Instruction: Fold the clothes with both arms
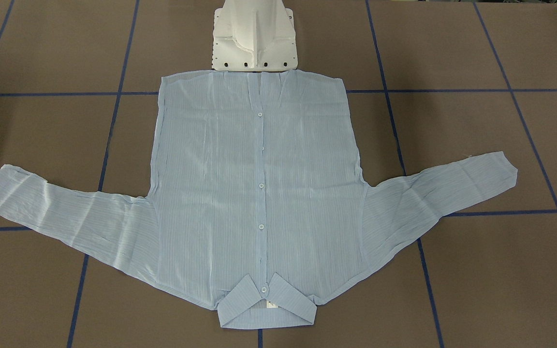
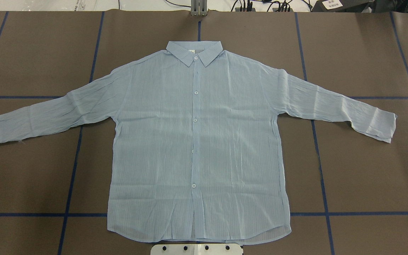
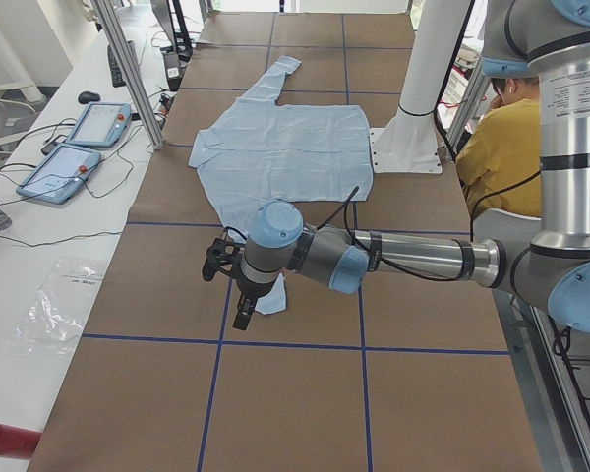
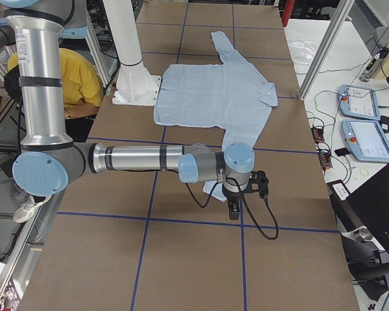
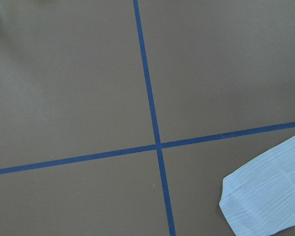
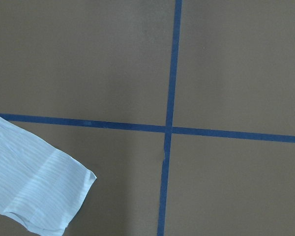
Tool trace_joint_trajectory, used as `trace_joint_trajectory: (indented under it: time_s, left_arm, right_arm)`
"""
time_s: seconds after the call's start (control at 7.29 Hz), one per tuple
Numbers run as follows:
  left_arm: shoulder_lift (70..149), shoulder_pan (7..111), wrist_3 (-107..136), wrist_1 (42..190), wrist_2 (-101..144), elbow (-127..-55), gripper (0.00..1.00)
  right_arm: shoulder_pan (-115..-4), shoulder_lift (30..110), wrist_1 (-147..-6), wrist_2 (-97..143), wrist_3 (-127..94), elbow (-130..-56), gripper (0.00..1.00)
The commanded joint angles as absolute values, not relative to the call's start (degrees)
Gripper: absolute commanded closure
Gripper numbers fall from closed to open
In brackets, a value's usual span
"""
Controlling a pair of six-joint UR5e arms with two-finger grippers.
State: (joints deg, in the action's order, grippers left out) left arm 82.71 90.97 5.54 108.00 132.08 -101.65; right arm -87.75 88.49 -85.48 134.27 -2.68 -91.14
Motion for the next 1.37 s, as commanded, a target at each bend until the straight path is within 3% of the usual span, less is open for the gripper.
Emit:
trace_joint_trajectory:
  time_s: [0.0,0.96,1.24]
  left_arm:
    - [82.4,91.0,5.5,108.5,132.1,-101.9,0.0]
    - [82.4,90.9,5.5,108.7,131.7,-102.0,0.0]
    - [82.4,90.9,5.5,108.6,131.5,-102.3,0.0]
  right_arm:
    - [-87.7,88.6,-85.2,134.5,-2.7,-91.0,0.0]
    - [-84.8,89.8,-85.1,142.5,-2.6,-89.7,0.0]
    - [-82.2,88.7,-77.6,142.2,-4.6,-83.6,0.01]
